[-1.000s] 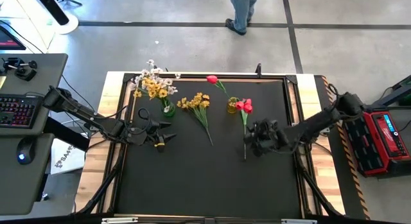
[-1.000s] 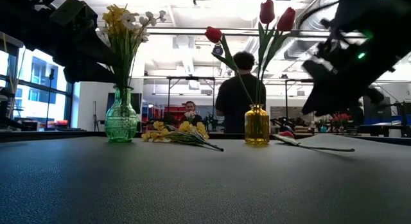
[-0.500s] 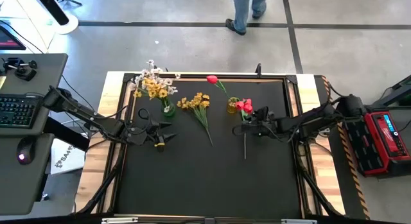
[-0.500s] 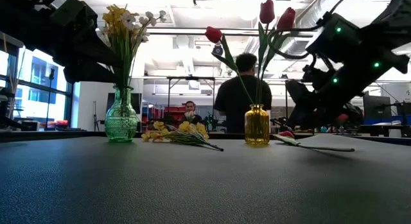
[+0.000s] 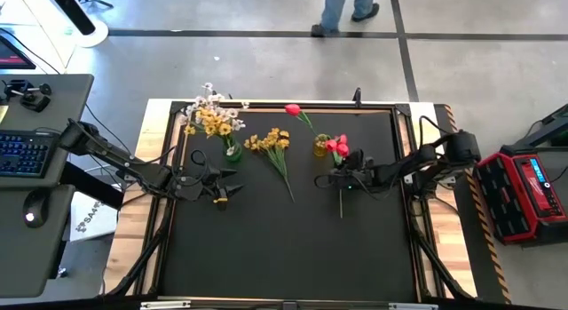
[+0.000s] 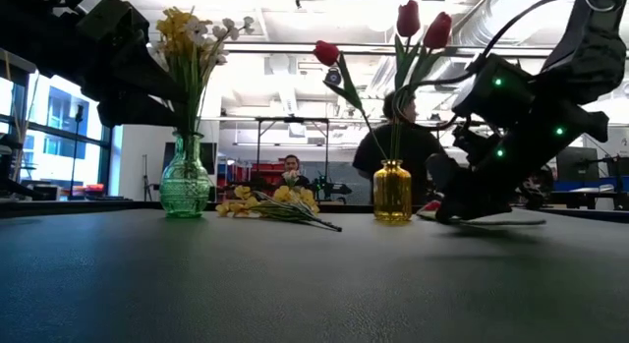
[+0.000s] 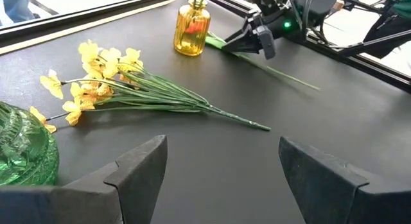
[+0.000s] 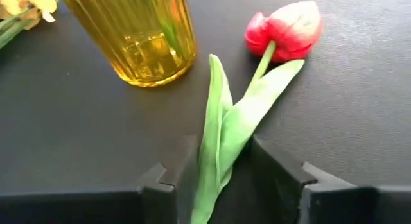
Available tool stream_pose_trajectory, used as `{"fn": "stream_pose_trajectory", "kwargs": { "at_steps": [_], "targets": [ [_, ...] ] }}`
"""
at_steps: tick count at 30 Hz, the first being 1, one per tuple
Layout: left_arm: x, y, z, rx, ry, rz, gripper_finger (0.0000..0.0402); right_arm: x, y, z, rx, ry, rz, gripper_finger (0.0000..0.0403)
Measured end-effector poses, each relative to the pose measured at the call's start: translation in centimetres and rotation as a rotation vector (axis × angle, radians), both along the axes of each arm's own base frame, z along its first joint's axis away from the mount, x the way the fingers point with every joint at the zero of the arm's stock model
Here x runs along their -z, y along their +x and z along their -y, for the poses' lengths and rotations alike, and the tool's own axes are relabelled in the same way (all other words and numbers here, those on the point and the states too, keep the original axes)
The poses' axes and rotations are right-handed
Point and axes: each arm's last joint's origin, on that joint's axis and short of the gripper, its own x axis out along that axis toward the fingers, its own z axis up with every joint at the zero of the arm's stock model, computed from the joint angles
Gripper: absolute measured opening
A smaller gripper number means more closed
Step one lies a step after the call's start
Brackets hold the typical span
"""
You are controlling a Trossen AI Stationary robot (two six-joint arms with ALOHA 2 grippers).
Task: Sort flowers into vase by color
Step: Put the pink flower into the yellow vase
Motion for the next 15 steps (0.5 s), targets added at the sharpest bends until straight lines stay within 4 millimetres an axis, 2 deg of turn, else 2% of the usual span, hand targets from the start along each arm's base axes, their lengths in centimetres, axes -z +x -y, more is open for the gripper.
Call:
{"fn": "stream_pose_trajectory", "kwargs": {
  "at_steps": [3, 7, 11, 15],
  "targets": [
    [0.0, 0.0, 0.0, 0.000, 0.000, 0.000, 0.0287, 0.2, -0.1, 0.0, -0.001, 0.001, -0.018, 0.0096],
    [0.0, 0.0, 0.0, 0.000, 0.000, 0.000, 0.0287, -0.4, -0.4, -0.5, -0.041, -0.002, -0.040, 0.0018],
    [0.0, 0.0, 0.0, 0.001, 0.000, 0.000, 0.0287, -1.8, -1.2, -1.6, -0.114, 0.046, -0.044, 0.0016],
    [-0.1, 0.0, 0.1, 0.000, 0.014, 0.004, 0.0287, -3.8, -2.1, -3.6, -0.168, 0.009, 0.021, 0.0004]
  ]
}}
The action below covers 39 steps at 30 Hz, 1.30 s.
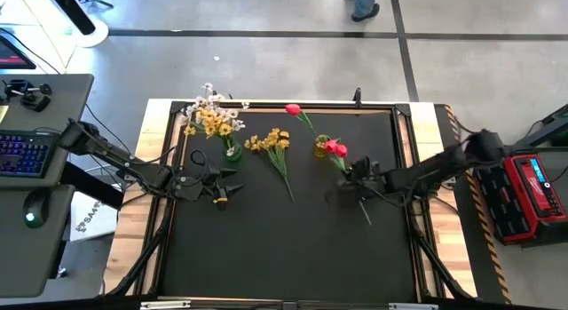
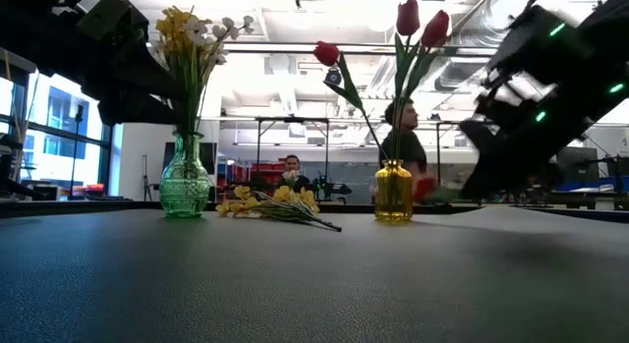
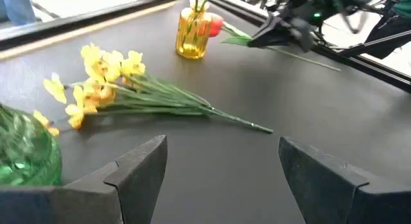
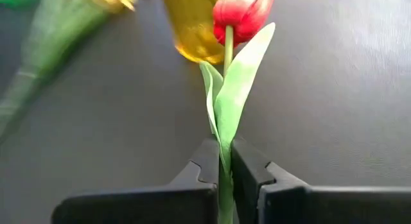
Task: Sort flowers into vase by color
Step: Put the pink flower into the yellow vase
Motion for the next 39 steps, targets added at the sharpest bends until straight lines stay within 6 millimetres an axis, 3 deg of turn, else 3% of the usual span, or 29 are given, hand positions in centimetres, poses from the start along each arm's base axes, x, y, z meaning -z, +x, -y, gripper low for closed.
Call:
{"fn": "stream_pose_trajectory", "kwargs": {
  "at_steps": [5, 10, 15, 21, 26, 31, 39],
  "targets": [
    [-0.6, 0.7, 1.3, 0.056, 0.112, 0.067, 0.0287, -2.5, -1.3, -3.2, -0.072, -0.123, 0.165, 0.0003],
    [-0.8, 2.1, 3.5, 0.176, 0.250, 0.155, 0.0287, -4.4, -2.3, -6.5, -0.260, -0.233, 0.265, 0.0002],
    [0.4, 3.2, 5.2, 0.231, 0.312, 0.200, 0.0287, -6.1, -2.6, -9.6, -0.509, -0.280, 0.345, 0.0002],
    [2.3, 5.4, 6.8, 0.273, 0.347, 0.167, 0.0287, -8.6, -2.5, -11.7, -0.739, -0.350, 0.508, 0.0001],
    [2.8, 9.5, 8.1, 0.350, 0.415, 0.130, 0.0287, -10.2, -0.6, -11.9, -0.895, -0.572, 0.702, 0.0001],
    [2.6, 14.0, 8.5, 0.481, 0.467, 0.219, 0.0287, -9.9, 1.6, -10.9, -1.005, -0.734, 0.948, 0.0001],
    [1.5, 18.5, 6.8, 0.474, 0.568, 0.437, 0.0287, -10.2, 6.6, -11.2, -1.023, -0.813, 0.990, 0.0000]
  ]
}}
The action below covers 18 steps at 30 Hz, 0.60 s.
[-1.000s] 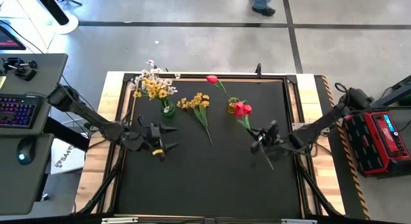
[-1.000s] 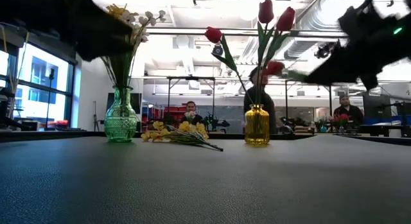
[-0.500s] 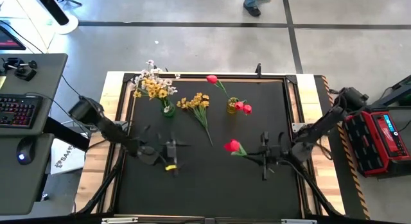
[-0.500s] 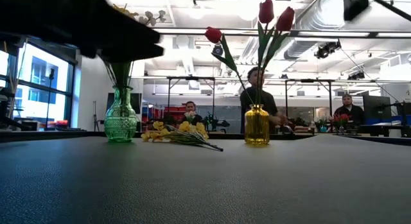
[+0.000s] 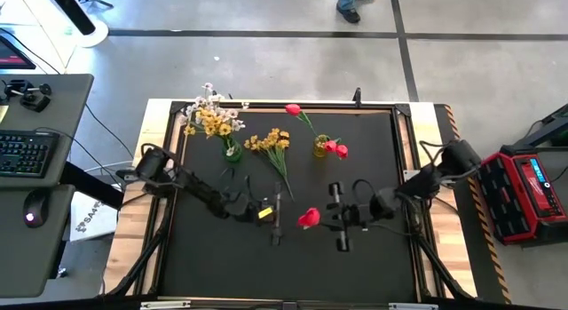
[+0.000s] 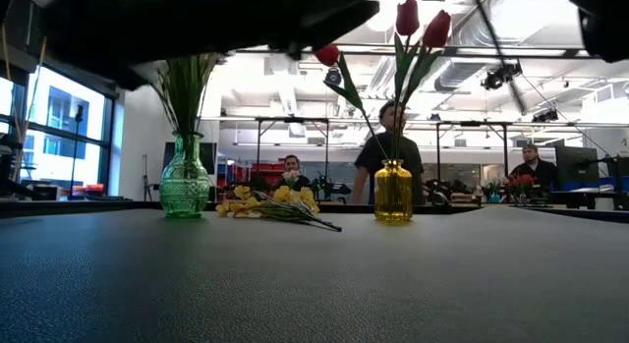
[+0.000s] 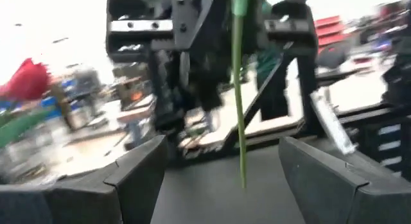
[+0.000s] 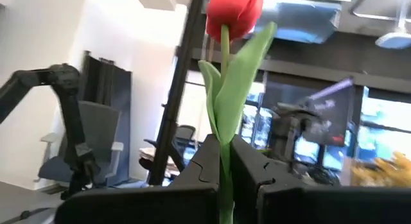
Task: Sort flowers into vase by color
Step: Put the pink flower into the yellow vase
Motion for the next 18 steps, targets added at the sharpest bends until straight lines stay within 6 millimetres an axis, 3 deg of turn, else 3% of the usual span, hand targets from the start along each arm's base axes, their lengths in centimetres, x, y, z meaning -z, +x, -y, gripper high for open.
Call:
{"fn": "stream_pose_trajectory", "kwargs": {
  "at_steps": [6, 12, 18],
  "targets": [
    [-1.5, 1.5, 0.1, 0.212, -0.031, 0.035, 0.0285, 0.1, 1.6, -0.7, -0.034, -0.040, 0.020, 0.0000],
    [-2.6, 2.3, 0.3, 0.261, -0.033, 0.069, 0.0258, 0.3, 1.7, -0.7, -0.039, -0.034, 0.011, 0.0000],
    [-3.2, 4.0, -0.4, 0.261, -0.085, -0.023, 0.0227, 0.3, 1.7, -0.8, -0.039, -0.037, 0.011, 0.0000]
  ]
}}
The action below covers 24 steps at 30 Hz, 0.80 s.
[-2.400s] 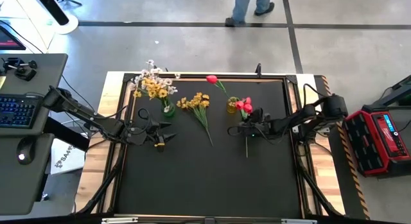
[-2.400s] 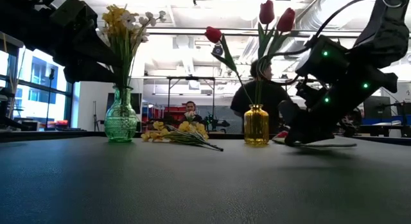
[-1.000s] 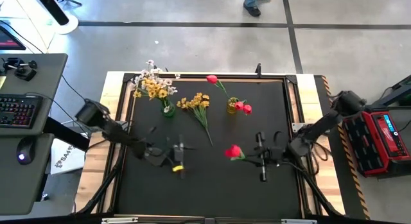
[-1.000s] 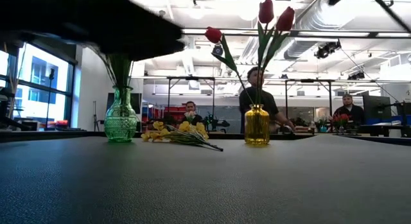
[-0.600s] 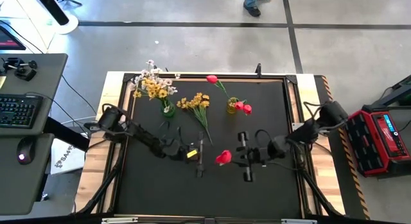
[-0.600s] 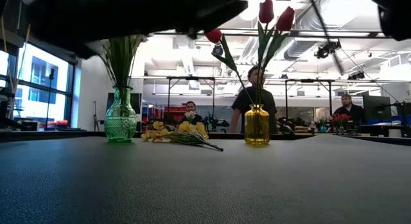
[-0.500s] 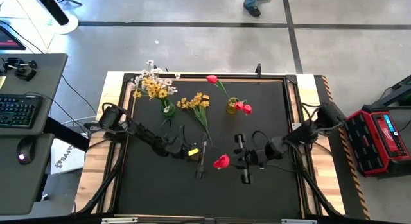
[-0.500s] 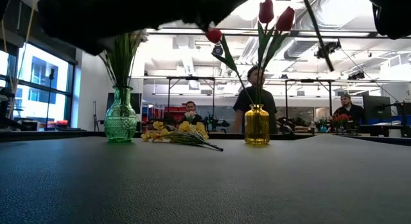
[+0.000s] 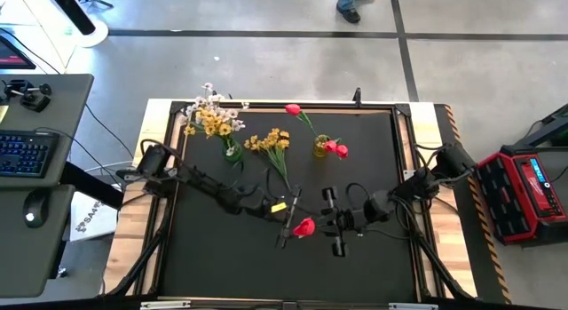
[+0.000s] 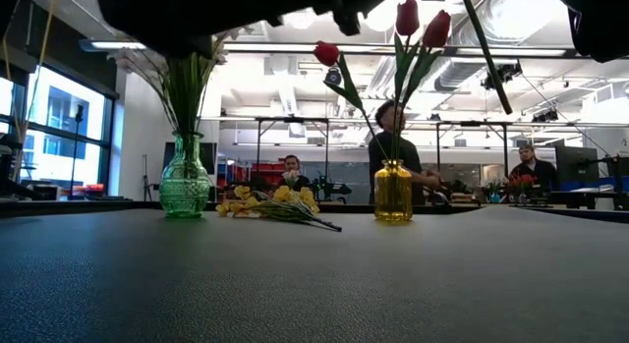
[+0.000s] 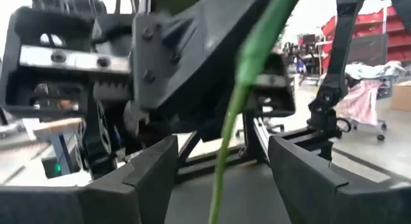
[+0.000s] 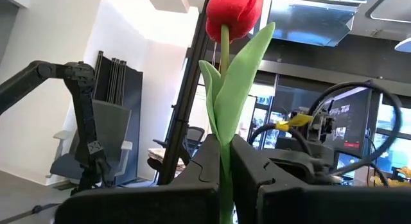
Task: Sort flowers into vase by color
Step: Put the pink flower into the yellow vase
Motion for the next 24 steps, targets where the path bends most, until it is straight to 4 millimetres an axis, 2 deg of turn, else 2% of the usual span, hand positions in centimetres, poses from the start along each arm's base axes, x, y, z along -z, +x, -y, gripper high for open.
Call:
{"fn": "stream_pose_trajectory", "kwargs": {
  "at_steps": [6, 10, 17, 24],
  "targets": [
    [-0.4, 0.4, 0.3, 0.032, 0.038, 0.000, 0.0224, 0.0, 0.0, 0.0, 0.001, -0.001, -0.001, 0.0000],
    [-0.7, 0.3, 0.9, 0.064, 0.058, 0.027, 0.0206, 0.0, -0.1, -0.2, -0.005, -0.001, -0.003, 0.0000],
    [-1.4, 0.5, 1.3, 0.066, 0.072, 0.059, 0.0133, 0.2, -0.1, -0.4, 0.025, -0.011, -0.025, 0.0000],
    [-1.4, 0.6, 1.5, 0.076, 0.061, 0.044, 0.0054, 0.5, -0.6, -1.4, 0.038, -0.039, -0.046, 0.0000]
  ]
}}
